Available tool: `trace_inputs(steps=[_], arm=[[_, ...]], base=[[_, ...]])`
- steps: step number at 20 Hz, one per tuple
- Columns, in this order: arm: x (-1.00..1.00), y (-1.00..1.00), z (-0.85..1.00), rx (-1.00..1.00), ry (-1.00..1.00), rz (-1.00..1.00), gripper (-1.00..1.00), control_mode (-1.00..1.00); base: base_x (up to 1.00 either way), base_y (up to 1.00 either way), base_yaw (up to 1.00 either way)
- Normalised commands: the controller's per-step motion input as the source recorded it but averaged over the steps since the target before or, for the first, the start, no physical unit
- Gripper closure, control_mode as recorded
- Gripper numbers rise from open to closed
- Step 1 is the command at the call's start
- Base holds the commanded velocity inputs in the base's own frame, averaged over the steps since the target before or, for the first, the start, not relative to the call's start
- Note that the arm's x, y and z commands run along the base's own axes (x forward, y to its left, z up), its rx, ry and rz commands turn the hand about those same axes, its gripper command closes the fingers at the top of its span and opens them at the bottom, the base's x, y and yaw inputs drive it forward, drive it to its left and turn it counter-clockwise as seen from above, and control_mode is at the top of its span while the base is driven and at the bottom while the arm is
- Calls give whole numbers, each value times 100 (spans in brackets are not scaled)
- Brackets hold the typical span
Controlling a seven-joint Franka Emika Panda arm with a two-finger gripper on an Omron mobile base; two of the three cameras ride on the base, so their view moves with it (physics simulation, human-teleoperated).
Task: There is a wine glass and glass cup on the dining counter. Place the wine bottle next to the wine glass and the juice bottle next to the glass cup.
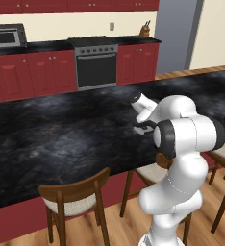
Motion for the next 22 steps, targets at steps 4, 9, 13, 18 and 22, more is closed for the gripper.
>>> trace_inputs(steps=[4, 9, 13, 18, 22], arm=[[-1, 2, 0, 0, 0, 0, -100, -100], [0, 9, -5, 0, 0, 0, -100, -100], [0, 14, -13, -1, 7, 0, -100, -100], [3, 12, -15, -4, 7, 0, -100, -100], [1, 4, -13, -3, 5, 0, -100, -100]], base=[[0, 0, 0], [0, 0, 0], [0, 0, 0], [0, 0, 0], [0, 0, 0]])
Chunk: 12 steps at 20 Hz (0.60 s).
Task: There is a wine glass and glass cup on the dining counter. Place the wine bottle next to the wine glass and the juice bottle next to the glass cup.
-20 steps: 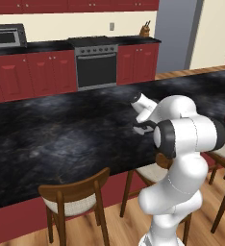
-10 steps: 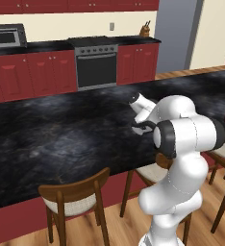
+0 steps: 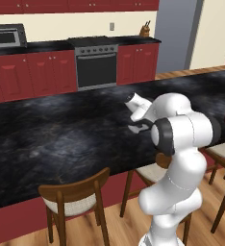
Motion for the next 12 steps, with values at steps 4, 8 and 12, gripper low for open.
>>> trace_inputs(steps=[4, 8, 12], arm=[[-2, 1, -10, -3, 1, 0, -100, -100], [-15, 0, -4, -1, 0, -1, -100, -100], [-18, 0, -3, 0, 0, -2, -100, -100]], base=[[0, 0, 0], [0, 0, 0], [0, 0, 0]])
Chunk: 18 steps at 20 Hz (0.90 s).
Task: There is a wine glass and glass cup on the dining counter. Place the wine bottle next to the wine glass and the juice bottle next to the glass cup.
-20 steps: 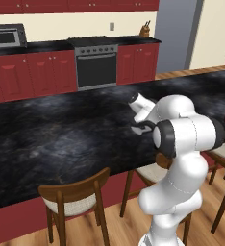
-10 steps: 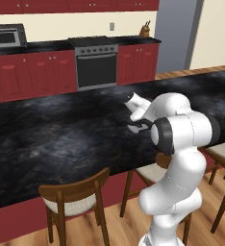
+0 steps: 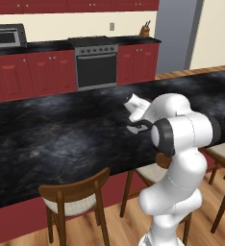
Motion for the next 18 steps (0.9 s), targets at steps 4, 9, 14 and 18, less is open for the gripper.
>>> trace_inputs(steps=[4, 9, 14, 18], arm=[[-23, -2, -2, 0, 0, -3, -100, -100], [-4, -1, -3, 0, 0, -3, -100, -100], [1, 1, -4, 0, 0, 0, -100, -100], [0, 13, -6, 0, 0, 0, -100, -100]], base=[[0, 0, 0], [0, 0, 0], [0, 0, 0], [0, 0, 0]])
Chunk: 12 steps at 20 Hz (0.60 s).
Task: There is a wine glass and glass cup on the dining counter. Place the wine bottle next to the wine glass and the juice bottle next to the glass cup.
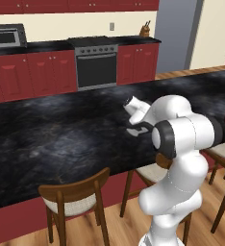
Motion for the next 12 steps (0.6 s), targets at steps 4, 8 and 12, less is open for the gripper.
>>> trace_inputs(steps=[4, 8, 12], arm=[[0, 16, -3, 0, 0, 0, -100, -100], [0, 16, 0, 0, 0, 0, -100, -100], [-2, 17, 1, 0, 0, 1, -100, -100]], base=[[0, 0, 0], [0, 0, 0], [0, 0, 0]])
